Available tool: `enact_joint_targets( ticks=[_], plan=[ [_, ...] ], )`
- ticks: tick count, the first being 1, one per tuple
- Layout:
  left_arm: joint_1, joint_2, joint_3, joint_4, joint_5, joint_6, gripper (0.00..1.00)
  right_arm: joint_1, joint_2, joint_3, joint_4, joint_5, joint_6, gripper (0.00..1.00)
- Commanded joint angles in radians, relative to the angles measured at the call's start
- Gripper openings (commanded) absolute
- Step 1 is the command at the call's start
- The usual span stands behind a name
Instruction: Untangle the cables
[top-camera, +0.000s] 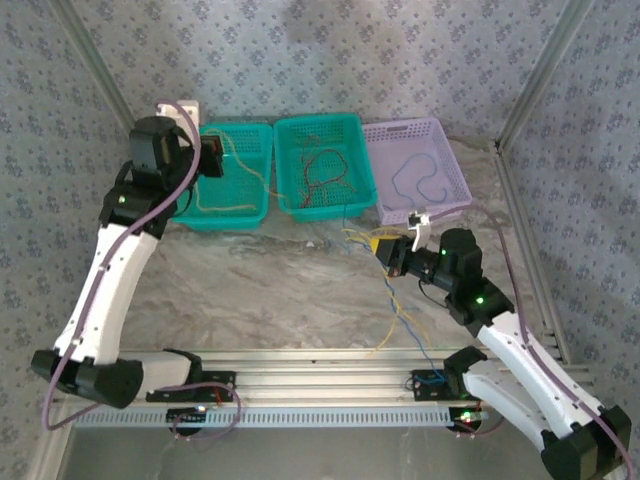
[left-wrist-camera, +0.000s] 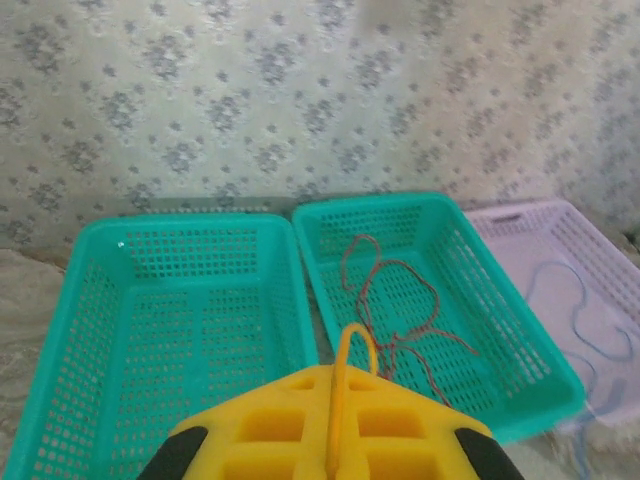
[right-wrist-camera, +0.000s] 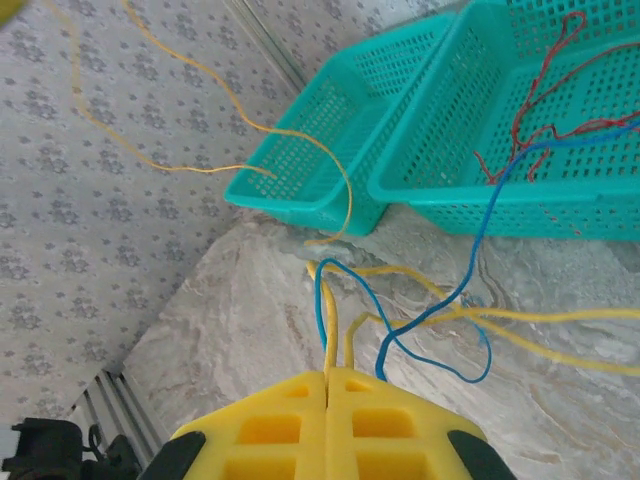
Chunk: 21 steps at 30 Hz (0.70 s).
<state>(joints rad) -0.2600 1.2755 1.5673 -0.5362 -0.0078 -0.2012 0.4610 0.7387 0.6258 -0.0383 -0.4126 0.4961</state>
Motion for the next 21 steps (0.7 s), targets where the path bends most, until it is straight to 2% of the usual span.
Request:
enact_joint_targets(
  ticks=[1, 9, 14, 18, 21],
  plan=[
    [0.064, 0.057, -0.002, 0.112, 0.077, -0.063, 0.0, 0.009, -0.037, 0.073, -0.061, -0.017, -0.019, 0.0],
    [0.11, 0.311, 0.027, 0.165, 0.089, -0.081, 0.0, 0.033, -0.047, 0.157, -0.078, -0.088, 0.012, 0.0],
    [0.14, 0.448, 0.068, 0.171, 0.027, -0.101, 0.0, 0.077, -0.063, 0.193, -0.127, -0.083, -0.013, 0.0],
    [0.171, 0.505, 0.132, 0.144, -0.001, -0.139, 0.0, 0.096, -0.08, 0.214, -0.165, -0.059, -0.037, 0.0],
    [0.172, 0.47, 0.176, 0.136, 0.027, -0.157, 0.0, 0.102, -0.084, 0.23, -0.186, -0.053, -0.048, 0.0]
  ],
)
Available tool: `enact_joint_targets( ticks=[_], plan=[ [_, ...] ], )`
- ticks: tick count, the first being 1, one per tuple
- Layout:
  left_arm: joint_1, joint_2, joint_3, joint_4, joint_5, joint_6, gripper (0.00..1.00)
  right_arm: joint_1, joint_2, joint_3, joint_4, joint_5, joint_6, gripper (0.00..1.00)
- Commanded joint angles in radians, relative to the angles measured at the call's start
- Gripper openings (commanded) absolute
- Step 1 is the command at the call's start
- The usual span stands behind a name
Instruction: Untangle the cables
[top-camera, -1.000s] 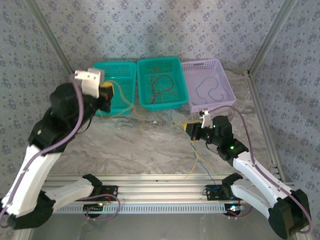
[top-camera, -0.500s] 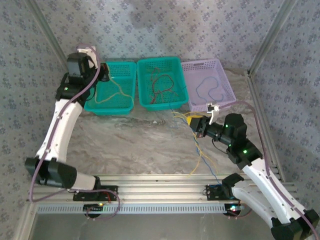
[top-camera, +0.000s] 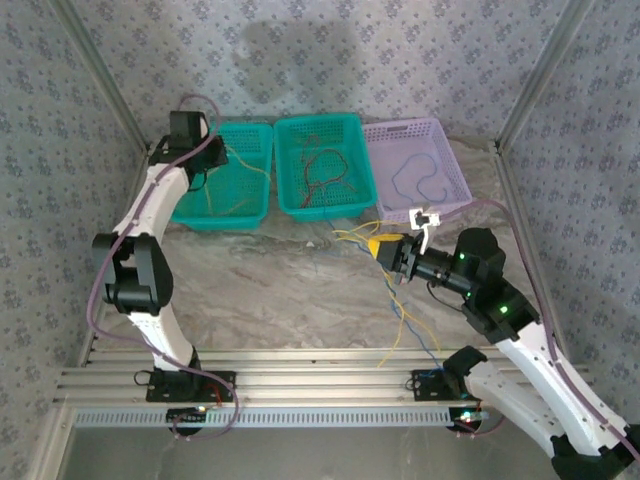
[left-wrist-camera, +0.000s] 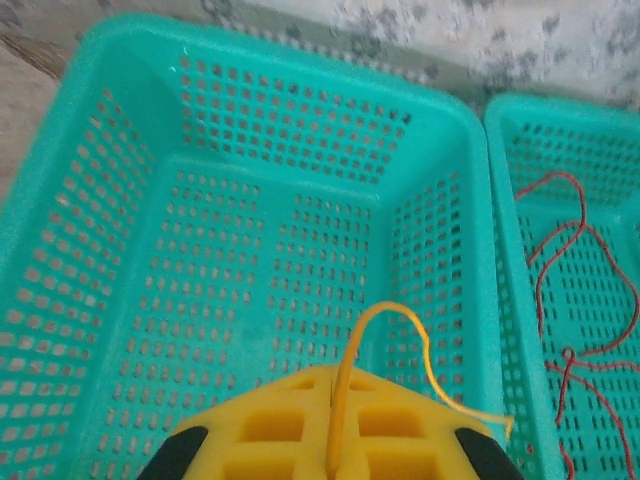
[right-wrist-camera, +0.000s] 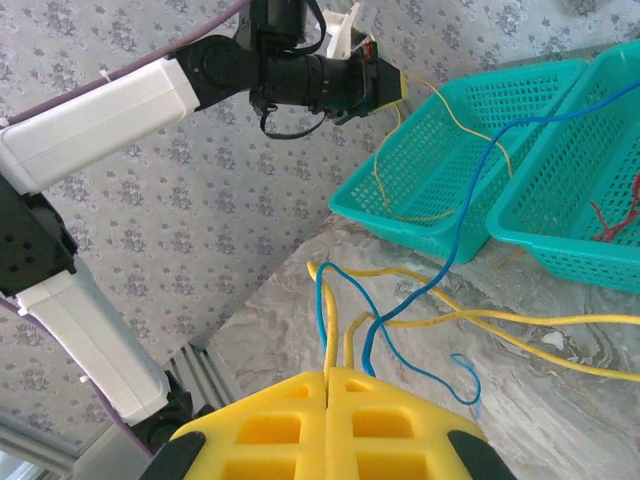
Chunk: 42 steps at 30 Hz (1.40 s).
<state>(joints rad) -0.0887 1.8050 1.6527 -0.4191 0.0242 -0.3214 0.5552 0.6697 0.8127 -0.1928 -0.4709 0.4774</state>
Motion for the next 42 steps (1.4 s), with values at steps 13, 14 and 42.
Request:
enact_joint_targets(
  ticks=[13, 14, 42],
  plan=[
    [0.0, -0.274, 0.117, -0.027, -0.071, -0.02, 0.0, 0.039, 0.015, 0.058, 0.003, 0.028, -0.033, 0.0],
    [0.001, -0.274, 0.12, -0.035, -0.075, -0.019, 0.0, 0.044, 0.02, 0.06, 0.008, 0.028, -0.033, 0.0],
    [-0.085, 0.035, 0.105, -0.039, -0.039, -0.037, 0.54, 0.174, 0.163, 0.061, 0.093, 0.106, -0.056, 0.0]
  ],
)
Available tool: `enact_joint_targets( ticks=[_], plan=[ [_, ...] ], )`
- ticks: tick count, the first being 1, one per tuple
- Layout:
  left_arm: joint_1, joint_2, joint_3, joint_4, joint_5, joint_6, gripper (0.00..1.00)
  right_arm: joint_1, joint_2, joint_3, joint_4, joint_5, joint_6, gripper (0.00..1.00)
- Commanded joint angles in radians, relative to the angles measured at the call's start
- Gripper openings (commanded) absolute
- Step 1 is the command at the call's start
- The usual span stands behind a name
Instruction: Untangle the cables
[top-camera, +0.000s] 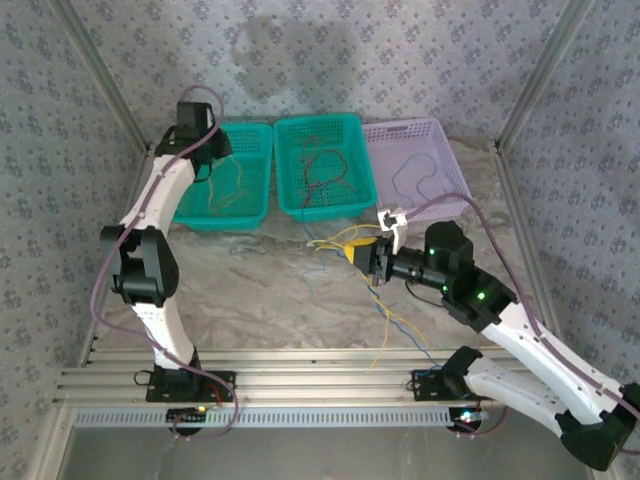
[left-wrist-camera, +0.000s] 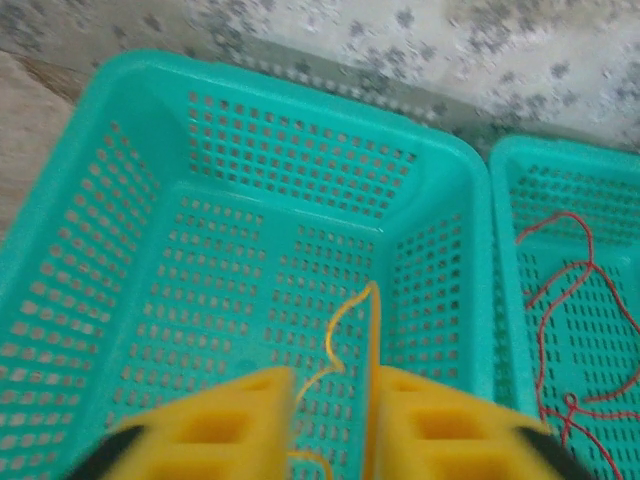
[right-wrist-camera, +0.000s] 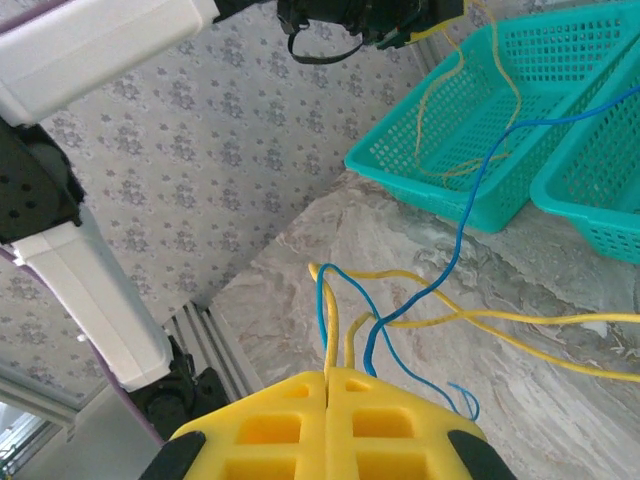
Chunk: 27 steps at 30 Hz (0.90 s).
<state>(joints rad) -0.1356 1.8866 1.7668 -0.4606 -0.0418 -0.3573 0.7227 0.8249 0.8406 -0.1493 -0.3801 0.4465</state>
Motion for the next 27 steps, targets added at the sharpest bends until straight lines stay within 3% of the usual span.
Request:
enact_joint_targets(
  ticks=[1, 4, 9, 18, 27],
  plan=[
    [-0.048, -0.069, -0.023, 0.006, 0.037, -0.004, 0.61, 0.007, 0.012, 0.038, 0.051, 0.015, -0.028, 0.0],
    [-0.079, -0.154, -0.062, 0.002, 0.077, -0.023, 0.74, 0.002, 0.028, 0.046, 0.051, 0.012, -0.035, 0.0],
    [-0.135, -0.34, -0.186, -0.007, 0.145, -0.092, 0.81, -0.019, 0.053, 0.037, 0.074, 0.002, -0.014, 0.0],
    [-0.265, -0.686, -0.506, 0.067, 0.26, -0.266, 0.82, -0.043, 0.091, 0.024, 0.139, -0.065, 0.041, 0.0],
    [-0.502, -0.812, -0.637, 0.107, 0.208, -0.358, 0.72, -0.021, 0.127, 0.025, 0.127, -0.075, 0.031, 0.0]
  ],
)
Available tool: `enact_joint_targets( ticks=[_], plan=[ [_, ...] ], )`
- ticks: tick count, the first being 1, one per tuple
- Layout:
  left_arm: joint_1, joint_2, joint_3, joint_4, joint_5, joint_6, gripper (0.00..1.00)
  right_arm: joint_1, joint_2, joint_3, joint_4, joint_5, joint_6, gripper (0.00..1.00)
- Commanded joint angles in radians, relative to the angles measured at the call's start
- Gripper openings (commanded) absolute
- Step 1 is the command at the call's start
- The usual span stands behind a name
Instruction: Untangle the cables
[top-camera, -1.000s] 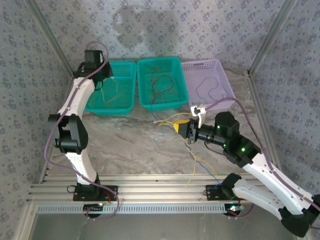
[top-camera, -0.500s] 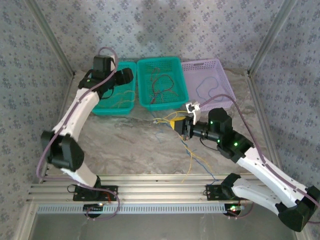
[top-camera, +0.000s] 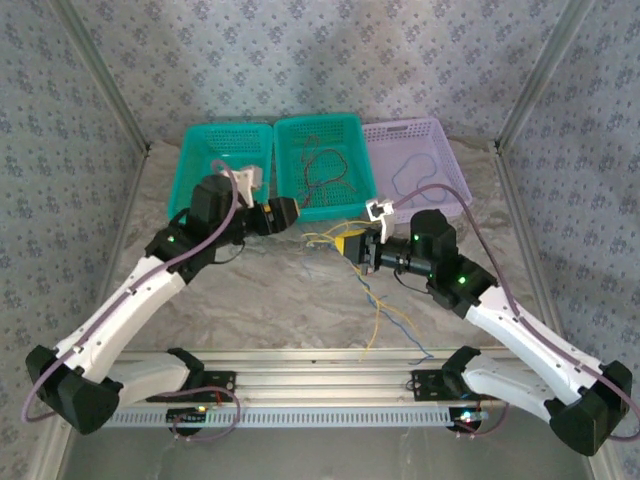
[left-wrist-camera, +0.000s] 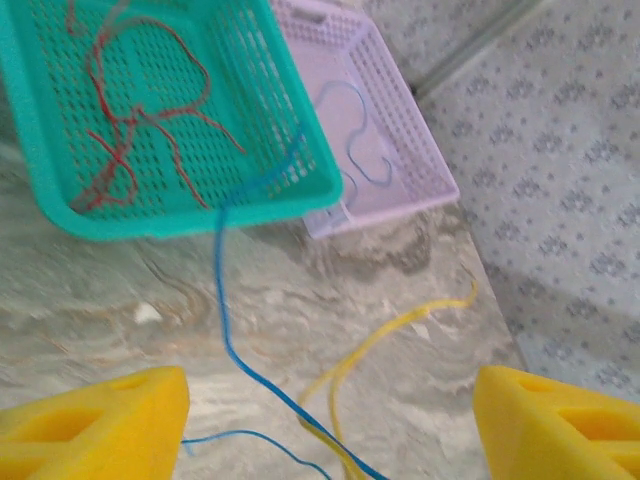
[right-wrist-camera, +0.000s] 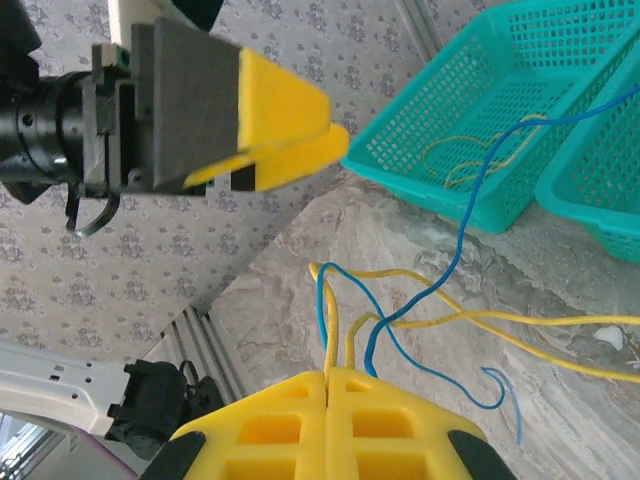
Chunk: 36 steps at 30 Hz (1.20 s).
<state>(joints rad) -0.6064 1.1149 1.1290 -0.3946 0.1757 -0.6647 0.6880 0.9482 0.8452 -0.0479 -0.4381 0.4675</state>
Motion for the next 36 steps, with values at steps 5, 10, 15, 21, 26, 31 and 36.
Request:
enact_joint_targets(
  ticks=[5, 10, 15, 21, 26, 31, 36],
  plan=[
    [-0.096, -0.047, -0.052, 0.065, 0.018, -0.096, 0.67, 0.043, 0.011, 0.014, 0.025, 0.013, -0.011, 0.0],
    [-0.16, -0.04, -0.081, 0.096, 0.024, -0.114, 0.67, 0.069, 0.037, 0.016, 0.008, 0.05, -0.046, 0.0],
    [-0.208, -0.033, -0.084, 0.081, 0.032, -0.11, 0.6, 0.093, 0.05, 0.022, -0.011, 0.101, -0.078, 0.0],
    [-0.224, -0.04, -0.103, 0.038, 0.051, -0.093, 0.38, 0.109, 0.053, 0.014, -0.003, 0.14, -0.083, 0.0],
    [-0.226, -0.055, -0.136, 0.009, 0.055, -0.081, 0.28, 0.115, 0.047, 0.01, 0.007, 0.164, -0.086, 0.0],
    [-0.226, -0.052, -0.149, 0.0, 0.073, -0.065, 0.22, 0.118, 0.051, 0.007, 0.023, 0.17, -0.085, 0.0],
    [-0.225, -0.093, -0.163, -0.005, 0.072, -0.053, 0.41, 0.12, 0.055, 0.002, 0.021, 0.176, -0.089, 0.0]
  ],
)
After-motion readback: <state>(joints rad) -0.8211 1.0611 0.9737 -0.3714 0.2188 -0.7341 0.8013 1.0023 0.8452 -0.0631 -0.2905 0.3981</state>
